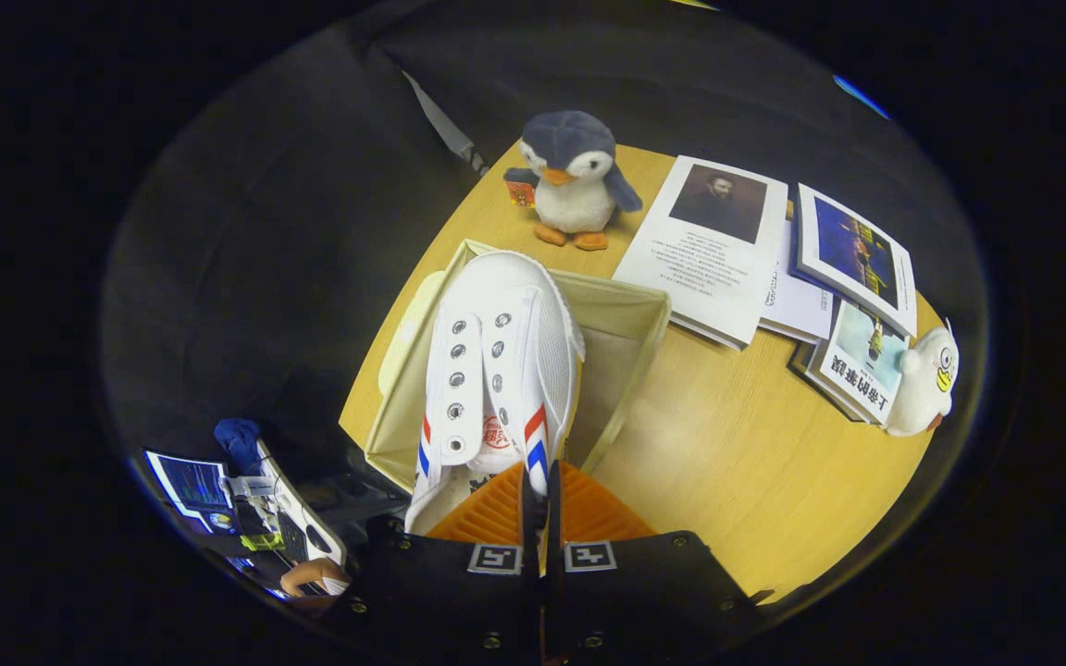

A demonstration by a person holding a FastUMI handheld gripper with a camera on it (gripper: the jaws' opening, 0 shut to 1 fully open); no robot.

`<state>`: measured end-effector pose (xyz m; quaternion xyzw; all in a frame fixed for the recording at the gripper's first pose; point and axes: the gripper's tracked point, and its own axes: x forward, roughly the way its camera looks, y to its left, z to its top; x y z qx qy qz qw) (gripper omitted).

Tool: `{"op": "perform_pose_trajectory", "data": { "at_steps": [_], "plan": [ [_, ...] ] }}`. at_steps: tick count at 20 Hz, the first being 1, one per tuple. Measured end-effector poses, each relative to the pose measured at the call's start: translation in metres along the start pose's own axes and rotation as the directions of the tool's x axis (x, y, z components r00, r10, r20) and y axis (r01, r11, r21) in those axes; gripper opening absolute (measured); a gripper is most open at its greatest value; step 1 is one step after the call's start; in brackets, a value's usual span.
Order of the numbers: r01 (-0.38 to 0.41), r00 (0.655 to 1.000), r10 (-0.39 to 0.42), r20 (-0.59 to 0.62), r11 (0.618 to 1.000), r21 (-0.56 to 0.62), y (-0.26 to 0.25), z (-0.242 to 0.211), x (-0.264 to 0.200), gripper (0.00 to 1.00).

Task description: Open the storage box then place both shoes into the box .Put the left shoe in first, then the right shoe, with the right side of both shoes facing outward in a uniform manner.

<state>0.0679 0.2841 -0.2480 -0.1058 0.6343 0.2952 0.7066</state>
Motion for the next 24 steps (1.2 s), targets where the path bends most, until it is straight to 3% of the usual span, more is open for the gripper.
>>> {"op": "perform_pose_trajectory", "data": {
  "at_steps": [2,4,5,6,9,13,16,19,24],
  "plan": [
    [-0.007,1.0,0.007,-0.002,1.0,-0.002,0.005,0.004,0.005,0.02],
    [-0.074,0.997,0.074,0.029,0.997,0.007,0.023,0.014,0.007,0.17],
    [-0.087,0.995,0.087,0.053,0.996,0.003,0.024,0.02,-0.003,0.39],
    [-0.082,0.994,0.083,0.075,0.997,-0.01,0.023,0.026,-0.009,0.5],
    [-0.038,0.989,0.044,0.142,0.998,-0.046,0.013,0.032,-0.028,0.96],
    [-0.037,0.972,0.04,0.23,0.999,-0.019,-0.003,0.026,-0.06,0.96],
    [-0.007,0.937,0.001,0.349,1.0,0.015,-0.022,0.022,-0.096,0.96],
    [0.079,0.842,-0.097,0.531,0.995,0.058,-0.05,0.026,-0.144,0.96],
    [0.21,0.572,-0.267,0.776,0.962,0.176,-0.088,0.007,-0.248,0.96]
  ]
}}
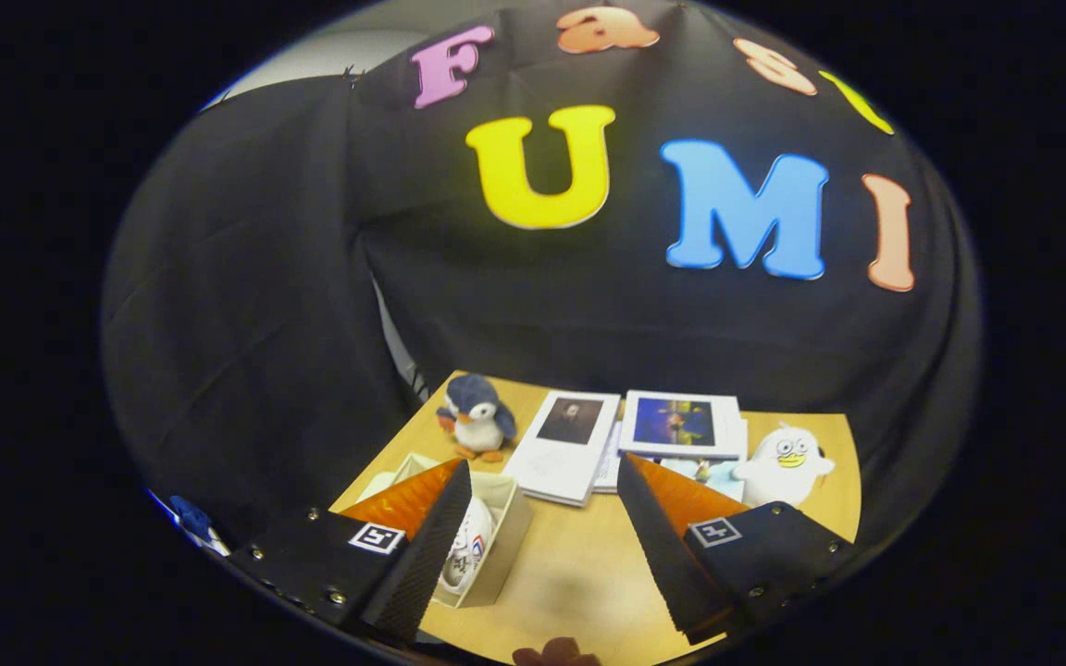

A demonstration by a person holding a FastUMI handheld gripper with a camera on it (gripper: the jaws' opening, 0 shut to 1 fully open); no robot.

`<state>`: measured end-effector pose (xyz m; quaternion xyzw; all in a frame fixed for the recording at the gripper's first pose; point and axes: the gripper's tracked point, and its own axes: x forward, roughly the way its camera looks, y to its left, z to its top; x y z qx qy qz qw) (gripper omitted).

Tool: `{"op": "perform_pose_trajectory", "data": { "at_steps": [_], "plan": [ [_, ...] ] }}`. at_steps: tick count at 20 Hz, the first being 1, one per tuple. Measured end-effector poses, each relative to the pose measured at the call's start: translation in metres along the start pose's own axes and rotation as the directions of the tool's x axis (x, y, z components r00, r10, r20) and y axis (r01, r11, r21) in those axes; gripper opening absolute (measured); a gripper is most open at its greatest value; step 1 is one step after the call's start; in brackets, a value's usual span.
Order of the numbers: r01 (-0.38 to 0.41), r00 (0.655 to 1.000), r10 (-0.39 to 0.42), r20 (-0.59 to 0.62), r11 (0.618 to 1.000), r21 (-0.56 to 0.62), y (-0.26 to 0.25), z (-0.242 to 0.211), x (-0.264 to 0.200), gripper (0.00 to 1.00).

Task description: Open the storage box then place both shoes into the box .Put the left shoe in first, then the right shoe, with the right side of both shoes facing outward in a uniform manner.

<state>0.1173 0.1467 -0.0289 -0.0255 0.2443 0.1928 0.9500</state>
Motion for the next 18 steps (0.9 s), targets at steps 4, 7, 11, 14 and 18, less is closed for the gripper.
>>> {"op": "perform_pose_trajectory", "data": {
  "at_steps": [4,7,11,14,18],
  "plan": [
    [0.093,0.974,-0.099,0.203,0.995,0.036,-0.033,0.026,-0.041,0.96],
    [0.163,0.926,-0.173,0.335,0.985,0.058,-0.054,0.034,-0.069,0.96],
    [0.176,0.907,-0.188,0.377,0.982,0.068,-0.065,0.022,-0.085,0.96],
    [0.182,0.907,-0.193,0.374,0.981,0.067,-0.076,0.018,-0.089,0.96],
    [0.183,0.906,-0.198,0.373,0.98,0.076,-0.09,0.01,-0.091,0.96]
  ]
}}
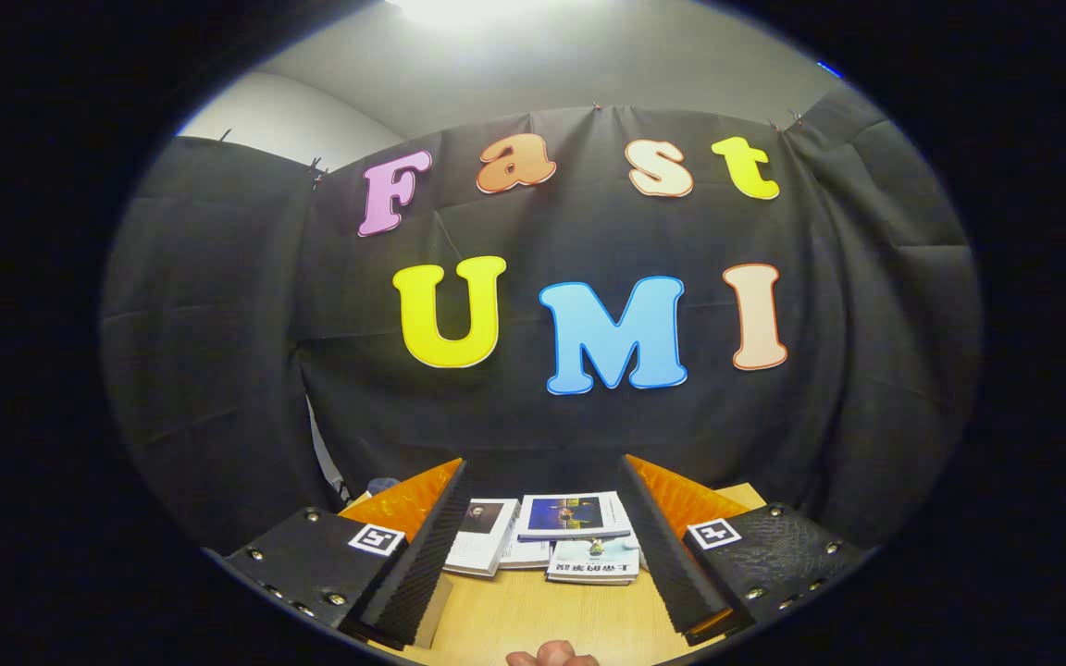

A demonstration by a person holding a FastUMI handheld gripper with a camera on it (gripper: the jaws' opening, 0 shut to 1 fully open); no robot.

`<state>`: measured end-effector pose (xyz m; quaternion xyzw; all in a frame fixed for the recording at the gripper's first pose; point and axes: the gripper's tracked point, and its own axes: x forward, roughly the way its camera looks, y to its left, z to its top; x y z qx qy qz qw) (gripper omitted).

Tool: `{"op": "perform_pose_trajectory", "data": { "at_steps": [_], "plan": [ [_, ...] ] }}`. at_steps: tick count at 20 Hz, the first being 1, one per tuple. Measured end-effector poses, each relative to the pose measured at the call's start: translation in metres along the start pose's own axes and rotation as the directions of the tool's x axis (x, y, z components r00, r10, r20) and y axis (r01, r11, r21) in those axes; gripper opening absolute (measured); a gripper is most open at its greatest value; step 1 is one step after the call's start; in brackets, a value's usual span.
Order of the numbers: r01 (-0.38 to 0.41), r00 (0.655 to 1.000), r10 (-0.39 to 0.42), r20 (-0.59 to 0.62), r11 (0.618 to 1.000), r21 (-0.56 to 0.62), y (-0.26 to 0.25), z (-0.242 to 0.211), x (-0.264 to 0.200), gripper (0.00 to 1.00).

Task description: Open the storage box then place both shoes into the box .Put the left shoe in first, then the right shoe, with the right side of both shoes facing outward in a uniform manner.

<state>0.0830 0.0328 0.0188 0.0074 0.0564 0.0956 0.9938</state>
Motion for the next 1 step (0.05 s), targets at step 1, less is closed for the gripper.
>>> {"op": "perform_pose_trajectory", "data": {
  "at_steps": [1],
  "plan": [
    [0.008,1.0,-0.008,0.001,1.0,0.001,-0.0075,-0.0023,0.0002,0.96]
  ]
}}
